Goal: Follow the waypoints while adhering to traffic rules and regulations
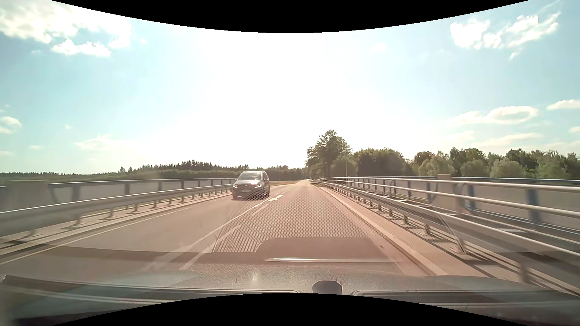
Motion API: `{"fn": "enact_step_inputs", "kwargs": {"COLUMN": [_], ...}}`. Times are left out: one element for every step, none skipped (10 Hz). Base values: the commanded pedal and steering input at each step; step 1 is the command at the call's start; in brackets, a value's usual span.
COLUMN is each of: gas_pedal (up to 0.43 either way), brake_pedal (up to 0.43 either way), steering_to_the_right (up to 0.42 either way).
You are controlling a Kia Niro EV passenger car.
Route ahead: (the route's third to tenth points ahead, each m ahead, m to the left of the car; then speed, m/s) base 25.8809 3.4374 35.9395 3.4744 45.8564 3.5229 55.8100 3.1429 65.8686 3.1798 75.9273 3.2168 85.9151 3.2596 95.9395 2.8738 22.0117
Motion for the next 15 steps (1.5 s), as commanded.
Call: {"fn": "enact_step_inputs", "kwargs": {"gas_pedal": [0.11, 0.11, 0.11, 0.11, 0.098, 0.098, 0.087, 0.087, 0.079, 0.079, 0.079, 0.067, 0.047, 0.047, 0.047], "brake_pedal": [0.006, 0.006, 0.006, 0.006, 0.006, 0.006, 0.006, 0.006, 0.006, 0.006, 0.006, 0.006, 0.006, 0.006, 0.006], "steering_to_the_right": [0.003, 0.003, 0.002, 0.001, 0.001, 0.001, 0.001, 0.0, 0.0, 0.0, -0.001, -0.001, -0.001, -0.001, -0.002]}}
